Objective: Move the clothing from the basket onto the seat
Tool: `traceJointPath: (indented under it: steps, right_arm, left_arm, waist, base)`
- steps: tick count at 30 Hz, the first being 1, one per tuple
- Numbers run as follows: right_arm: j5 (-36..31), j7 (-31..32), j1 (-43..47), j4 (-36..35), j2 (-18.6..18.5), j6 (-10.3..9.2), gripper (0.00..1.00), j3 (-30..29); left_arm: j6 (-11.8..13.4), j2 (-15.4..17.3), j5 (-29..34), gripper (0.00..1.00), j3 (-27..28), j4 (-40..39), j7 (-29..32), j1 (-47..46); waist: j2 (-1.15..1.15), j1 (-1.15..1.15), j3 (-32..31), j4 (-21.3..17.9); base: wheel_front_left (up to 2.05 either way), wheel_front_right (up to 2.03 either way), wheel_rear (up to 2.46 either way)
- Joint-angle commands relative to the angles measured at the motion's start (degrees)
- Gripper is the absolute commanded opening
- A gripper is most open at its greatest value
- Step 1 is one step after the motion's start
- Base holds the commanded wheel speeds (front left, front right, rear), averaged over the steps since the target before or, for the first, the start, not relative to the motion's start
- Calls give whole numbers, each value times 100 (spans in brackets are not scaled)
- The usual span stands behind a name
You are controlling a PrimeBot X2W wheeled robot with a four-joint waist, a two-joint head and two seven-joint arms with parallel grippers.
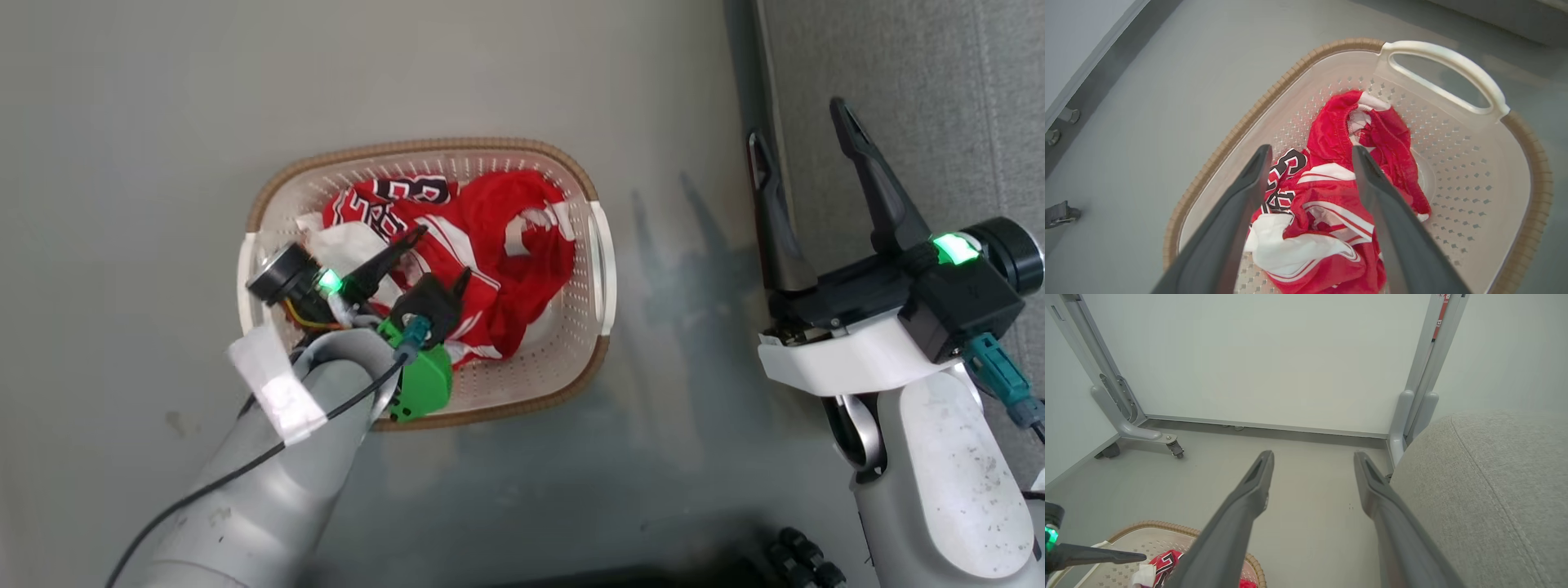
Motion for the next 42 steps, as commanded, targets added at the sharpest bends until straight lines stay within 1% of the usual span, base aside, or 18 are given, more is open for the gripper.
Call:
traceJointPath:
  steps: [1,8,11,15,19,23,29,30,31,32,37,42]
  right_arm:
    - [19,-10,-140,-66,-12,-2,100,31]
    - [150,-10,-393,-280,-11,-2,100,181]
    - [214,-10,-483,-376,-10,-2,100,211]
    - [292,-10,-561,-449,-10,-2,100,258]
    - [352,-10,-618,-485,-9,-2,100,308]
    - [442,-10,-684,-508,-8,-2,100,366]
    - [555,-10,-715,-520,-8,-2,100,420]
    - [574,-10,-724,-512,-8,-2,100,421]
    - [590,-10,-732,-504,-8,-2,100,423]
    - [591,-10,-739,-493,-8,-2,100,421]
    - [582,-10,-737,-451,-9,-2,100,405]
    - [510,-10,-684,-462,-9,-2,100,379]
  left_arm:
    - [28,99,156,100,-154,51,-4,-222]
    - [147,230,614,100,-804,488,-4,-804]
    - [185,296,789,100,-1034,840,-4,-1080]
    - [77,290,1073,100,-1376,1394,4,-1500]
    - [17,256,1256,100,-1665,1712,2,-1834]
    - [-49,300,1449,100,-1953,1946,50,-2076]
    - [-99,368,1472,100,-2175,2121,286,-2182]
    - [-109,375,1452,76,-2204,2137,282,-2189]
    - [-115,383,1421,32,-2218,2144,269,-2198]
    - [-120,393,1423,0,-2257,2153,262,-2204]
    - [-127,397,1285,0,-2315,2177,242,-2124]
    - [-124,274,1070,0,-2276,2181,138,-1999]
  waist:
    - [0,-1,581,-221]
    - [0,-1,1106,-340]
    - [0,-1,1313,-391]
    - [0,-1,1539,-462]
    - [0,-1,1730,-531]
    - [0,-1,1863,-615]
    - [0,-1,1970,-719]
    - [0,-1,1980,-734]
    - [0,-1,1985,-747]
    - [0,-1,1986,-762]
    - [0,-1,1925,-774]
    - [0,-1,1749,-690]
  base:
    - [0,0,0]
    - [0,0,0]
    - [0,0,0]
    - [0,0,0]
    - [0,0,0]
    - [0,0,0]
    - [0,0,0]
    - [0,0,0]
    - [0,0,0]
    - [0,0,0]
    - [0,0,0]
    - [0,0,0]
